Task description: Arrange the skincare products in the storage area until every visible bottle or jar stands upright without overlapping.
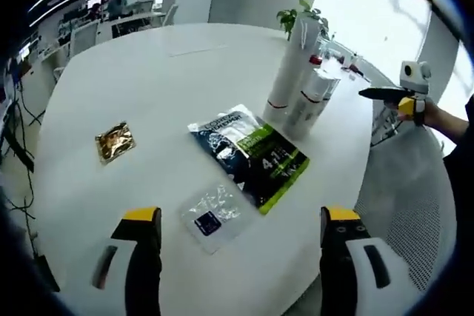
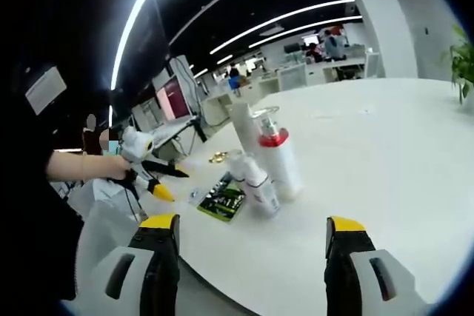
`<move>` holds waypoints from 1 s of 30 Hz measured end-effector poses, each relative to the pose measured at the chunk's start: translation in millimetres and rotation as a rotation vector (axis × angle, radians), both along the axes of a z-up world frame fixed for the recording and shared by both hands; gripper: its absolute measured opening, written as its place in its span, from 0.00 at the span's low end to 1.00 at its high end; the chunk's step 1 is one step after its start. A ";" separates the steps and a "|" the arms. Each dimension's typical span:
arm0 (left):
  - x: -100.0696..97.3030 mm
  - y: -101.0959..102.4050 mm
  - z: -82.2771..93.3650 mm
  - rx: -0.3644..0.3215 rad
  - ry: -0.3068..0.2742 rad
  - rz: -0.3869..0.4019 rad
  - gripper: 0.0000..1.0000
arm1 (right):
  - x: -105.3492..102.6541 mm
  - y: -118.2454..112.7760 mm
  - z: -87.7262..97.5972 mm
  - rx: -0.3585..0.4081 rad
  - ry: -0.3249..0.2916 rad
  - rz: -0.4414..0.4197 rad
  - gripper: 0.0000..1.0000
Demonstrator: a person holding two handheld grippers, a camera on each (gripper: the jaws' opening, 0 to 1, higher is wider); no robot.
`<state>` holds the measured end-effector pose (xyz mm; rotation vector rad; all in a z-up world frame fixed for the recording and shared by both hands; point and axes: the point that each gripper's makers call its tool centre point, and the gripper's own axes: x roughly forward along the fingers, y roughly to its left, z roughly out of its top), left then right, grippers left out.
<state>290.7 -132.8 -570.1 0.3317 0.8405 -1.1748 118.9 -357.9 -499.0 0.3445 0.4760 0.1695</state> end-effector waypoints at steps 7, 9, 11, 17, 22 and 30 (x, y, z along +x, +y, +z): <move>-14.6 13.3 13.0 -0.036 -0.011 0.089 0.89 | -1.3 3.7 1.0 -0.002 -0.004 0.017 0.83; -18.9 14.2 17.9 -0.050 -0.010 0.102 0.90 | -1.2 4.7 1.1 0.001 -0.005 0.023 0.83; -21.0 15.1 20.1 -0.060 -0.009 0.116 0.90 | -1.6 5.8 0.5 0.003 -0.004 0.029 0.83; -29.3 13.9 30.4 -0.087 -0.012 0.157 0.89 | -3.0 7.3 0.4 0.008 -0.005 0.040 0.82; -44.5 9.4 34.6 -0.065 -0.042 0.120 0.90 | -3.7 8.9 1.6 0.009 -0.013 0.049 0.82; -42.1 7.1 47.0 -0.168 -0.064 0.242 0.91 | -5.0 11.4 2.8 0.008 -0.018 0.057 0.82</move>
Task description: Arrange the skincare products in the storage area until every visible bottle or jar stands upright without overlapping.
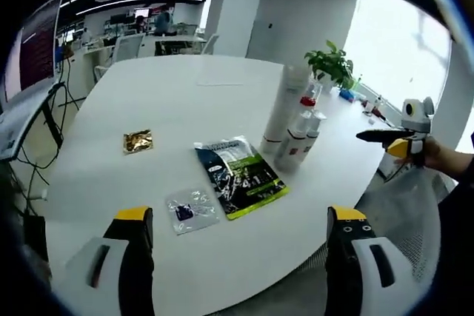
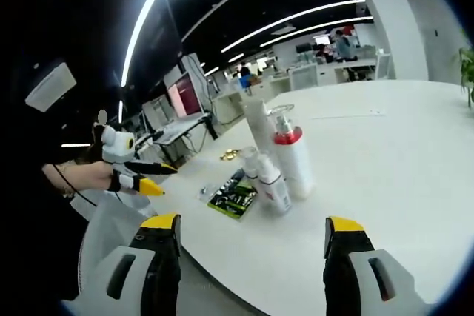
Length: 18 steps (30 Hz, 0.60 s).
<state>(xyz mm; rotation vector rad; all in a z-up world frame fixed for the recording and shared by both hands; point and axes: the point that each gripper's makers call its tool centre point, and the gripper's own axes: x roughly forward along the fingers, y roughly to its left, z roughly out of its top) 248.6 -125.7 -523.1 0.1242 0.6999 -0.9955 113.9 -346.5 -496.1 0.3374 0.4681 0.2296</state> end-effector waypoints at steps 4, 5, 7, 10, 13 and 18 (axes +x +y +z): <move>1.3 3.4 -7.0 0.022 -0.010 0.029 0.90 | -0.1 1.3 -1.5 -0.001 0.002 0.009 0.82; 0.9 3.1 -5.3 0.036 -0.019 0.034 0.89 | -0.3 1.3 -2.1 -0.003 0.003 0.011 0.82; 5.3 3.6 -1.7 0.029 -0.039 0.046 0.89 | -0.9 1.8 -2.0 -0.005 0.003 0.012 0.82; 11.4 3.5 -0.6 -0.004 -0.058 0.076 0.90 | -1.1 1.0 -1.7 -0.003 0.001 0.008 0.82; 8.9 6.7 -10.0 0.050 -0.051 0.050 0.89 | -2.0 1.3 -2.6 -0.003 0.003 0.008 0.82; 5.1 3.4 -9.9 0.055 -0.054 0.027 0.89 | -2.7 1.7 -3.4 -0.005 0.008 0.010 0.81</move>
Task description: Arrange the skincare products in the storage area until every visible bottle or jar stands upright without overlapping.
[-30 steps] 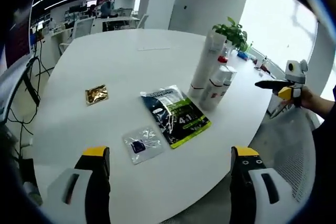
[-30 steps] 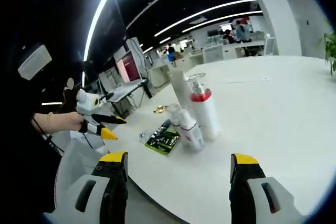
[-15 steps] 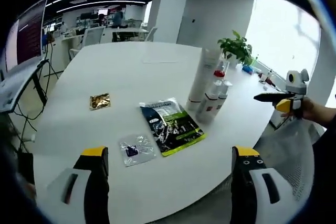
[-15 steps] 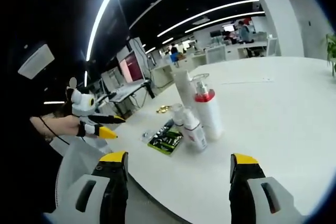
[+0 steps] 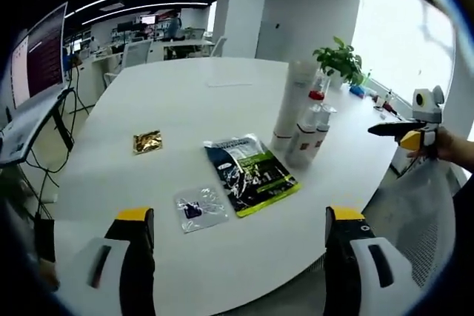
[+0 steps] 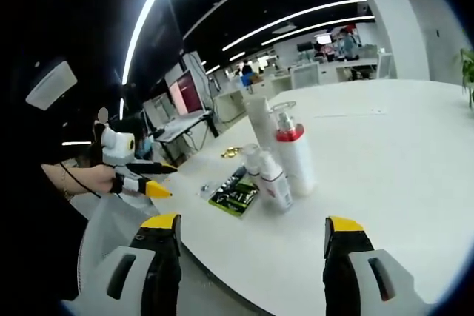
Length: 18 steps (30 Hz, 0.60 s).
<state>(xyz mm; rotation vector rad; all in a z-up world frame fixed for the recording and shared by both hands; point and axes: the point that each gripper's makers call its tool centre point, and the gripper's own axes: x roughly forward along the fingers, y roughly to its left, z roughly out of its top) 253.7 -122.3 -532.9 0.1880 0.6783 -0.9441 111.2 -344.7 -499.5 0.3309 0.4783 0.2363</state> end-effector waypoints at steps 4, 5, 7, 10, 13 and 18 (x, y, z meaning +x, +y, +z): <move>1.0 1.3 -4.5 0.006 0.000 0.001 0.88 | -0.3 0.3 -1.0 -0.001 0.002 -0.001 0.81; 1.0 1.7 -4.7 0.010 0.001 0.003 0.88 | -0.3 0.3 -1.9 0.000 0.007 -0.001 0.81; 2.5 2.7 -6.0 0.012 0.005 0.012 0.88 | 0.0 0.8 -3.1 -0.002 0.012 0.002 0.81; 2.7 3.2 -7.0 0.013 0.007 0.015 0.88 | -0.4 2.7 -3.0 -0.004 0.014 0.006 0.80; 0.4 2.7 -7.9 0.019 0.015 0.013 0.88 | -0.8 2.6 -3.2 -0.004 0.017 0.003 0.80; 4.1 1.1 -4.5 -0.011 0.039 0.036 0.90 | -0.4 -1.7 -1.9 -0.001 0.008 -0.014 0.80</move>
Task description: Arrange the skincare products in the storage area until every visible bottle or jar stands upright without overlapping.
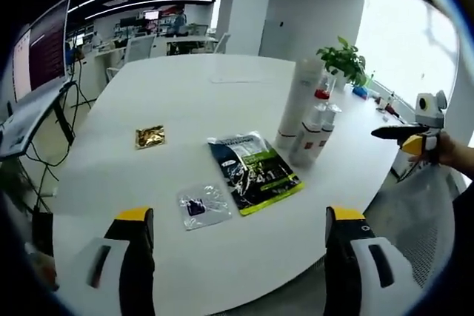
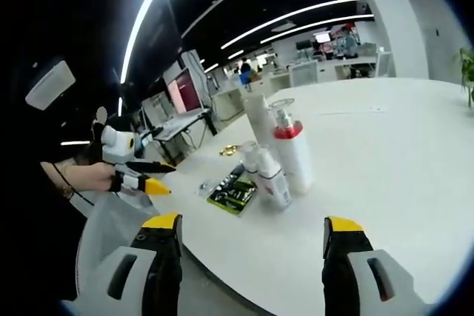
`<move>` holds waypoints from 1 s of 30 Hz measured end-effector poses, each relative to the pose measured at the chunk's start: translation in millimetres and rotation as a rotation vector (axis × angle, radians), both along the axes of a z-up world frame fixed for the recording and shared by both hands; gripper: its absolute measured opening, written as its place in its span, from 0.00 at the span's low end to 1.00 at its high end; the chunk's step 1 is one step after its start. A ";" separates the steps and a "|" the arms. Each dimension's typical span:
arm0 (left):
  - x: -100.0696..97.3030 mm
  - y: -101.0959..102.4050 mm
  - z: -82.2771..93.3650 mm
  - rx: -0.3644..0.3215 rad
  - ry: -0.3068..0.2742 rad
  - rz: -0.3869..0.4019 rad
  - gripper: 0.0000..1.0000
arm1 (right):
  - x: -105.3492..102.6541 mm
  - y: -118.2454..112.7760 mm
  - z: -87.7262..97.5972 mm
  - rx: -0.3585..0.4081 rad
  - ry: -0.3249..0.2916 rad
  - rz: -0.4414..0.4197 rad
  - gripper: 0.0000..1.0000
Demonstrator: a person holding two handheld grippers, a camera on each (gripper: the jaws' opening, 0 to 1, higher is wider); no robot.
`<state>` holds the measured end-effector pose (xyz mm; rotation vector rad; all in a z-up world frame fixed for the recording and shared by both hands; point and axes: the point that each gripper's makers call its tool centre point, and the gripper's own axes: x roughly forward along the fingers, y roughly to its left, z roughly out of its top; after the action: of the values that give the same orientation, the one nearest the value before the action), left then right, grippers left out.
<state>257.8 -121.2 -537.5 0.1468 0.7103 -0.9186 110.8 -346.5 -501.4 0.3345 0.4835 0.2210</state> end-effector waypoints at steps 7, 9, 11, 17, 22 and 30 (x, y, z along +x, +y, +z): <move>14.8 1.2 -3.5 0.048 0.035 0.026 0.87 | 0.4 -9.1 3.2 0.020 -0.020 -0.045 0.80; 23.2 2.5 -3.3 0.049 0.041 0.033 0.87 | 0.8 -8.0 3.2 0.018 -0.018 -0.043 0.80; 26.5 1.6 -1.7 0.056 0.047 0.031 0.87 | 0.9 -7.5 2.7 0.014 -0.016 -0.040 0.80; 40.5 -1.5 -5.1 0.130 0.084 0.021 0.88 | 0.9 -6.3 0.9 0.019 -0.006 -0.036 0.80; 60.1 -4.9 -4.4 0.179 0.074 -0.017 0.88 | 3.0 -9.2 -1.3 0.023 0.001 -0.040 0.80; 80.6 -3.0 -7.1 0.253 0.078 -0.055 0.87 | 3.4 -10.9 -3.2 0.026 0.016 -0.045 0.79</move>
<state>338.4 -124.2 -544.6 0.3573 0.8979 -0.8878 114.2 -357.3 -504.6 0.3723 0.4888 0.1808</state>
